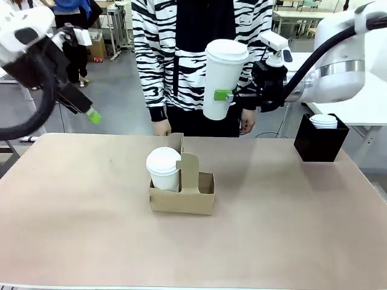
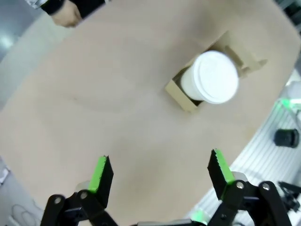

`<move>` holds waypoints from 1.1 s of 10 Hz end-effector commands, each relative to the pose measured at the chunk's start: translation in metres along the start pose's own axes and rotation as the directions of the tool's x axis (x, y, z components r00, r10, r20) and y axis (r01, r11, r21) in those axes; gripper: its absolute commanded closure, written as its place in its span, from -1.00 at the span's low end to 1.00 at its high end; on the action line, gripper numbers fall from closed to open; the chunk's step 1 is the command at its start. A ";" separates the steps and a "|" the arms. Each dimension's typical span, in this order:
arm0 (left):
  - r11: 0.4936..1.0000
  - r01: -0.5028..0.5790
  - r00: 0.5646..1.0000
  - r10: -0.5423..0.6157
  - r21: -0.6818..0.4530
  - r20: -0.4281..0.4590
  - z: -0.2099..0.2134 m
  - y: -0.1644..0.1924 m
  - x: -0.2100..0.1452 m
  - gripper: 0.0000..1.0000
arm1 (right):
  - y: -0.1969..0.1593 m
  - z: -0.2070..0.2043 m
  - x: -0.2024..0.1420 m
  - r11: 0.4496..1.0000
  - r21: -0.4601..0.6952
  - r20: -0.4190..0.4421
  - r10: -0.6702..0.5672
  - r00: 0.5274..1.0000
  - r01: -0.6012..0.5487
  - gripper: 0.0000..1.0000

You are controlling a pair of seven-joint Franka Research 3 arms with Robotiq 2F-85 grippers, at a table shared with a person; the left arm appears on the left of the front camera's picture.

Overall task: Pour a drink into a cup and package it in a carrier.
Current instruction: Insert the held 600 ml Paper Cup into the Cup Carrier.

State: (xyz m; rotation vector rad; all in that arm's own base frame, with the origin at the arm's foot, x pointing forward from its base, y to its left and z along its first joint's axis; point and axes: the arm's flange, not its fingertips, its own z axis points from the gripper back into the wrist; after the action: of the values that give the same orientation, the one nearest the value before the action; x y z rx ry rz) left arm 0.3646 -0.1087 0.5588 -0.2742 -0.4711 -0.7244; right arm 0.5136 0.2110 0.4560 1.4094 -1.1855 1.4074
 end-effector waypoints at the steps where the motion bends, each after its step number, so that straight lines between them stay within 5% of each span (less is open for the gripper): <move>1: 1.000 0.001 1.000 -0.002 -0.030 -0.027 0.015 0.002 0.000 -1.00 | -0.008 0.001 0.018 1.000 -0.001 -0.018 -0.025 1.000 0.025 -0.60; 3: 1.000 0.001 1.000 -0.002 -0.030 -0.027 0.015 0.002 0.000 -1.00 | -0.008 0.001 0.018 1.000 -0.001 -0.018 -0.025 1.000 0.025 -0.60; 7: 0.995 0.083 0.993 -0.087 0.050 0.084 -0.029 0.026 -0.035 -1.00 | 0.002 -0.004 -0.045 0.996 0.080 0.021 -0.047 0.999 0.045 -0.60; 9: 0.976 0.214 0.946 -0.220 0.049 0.237 -0.040 0.030 -0.062 -1.00 | 0.010 -0.014 -0.074 0.989 0.132 0.029 -0.078 0.997 0.074 -0.60; 11: 0.951 0.307 0.912 -0.305 0.037 0.273 -0.053 0.035 -0.081 -1.00 | 0.023 -0.026 -0.098 0.981 0.179 0.034 -0.085 0.996 0.078 -0.60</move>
State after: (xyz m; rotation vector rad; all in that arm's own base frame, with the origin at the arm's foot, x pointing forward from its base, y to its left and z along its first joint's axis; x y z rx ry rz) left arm 0.3743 -0.0668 0.5034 -0.2472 -0.7439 -0.9375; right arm 0.4966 0.2358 0.3584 1.5790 -1.0221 1.4113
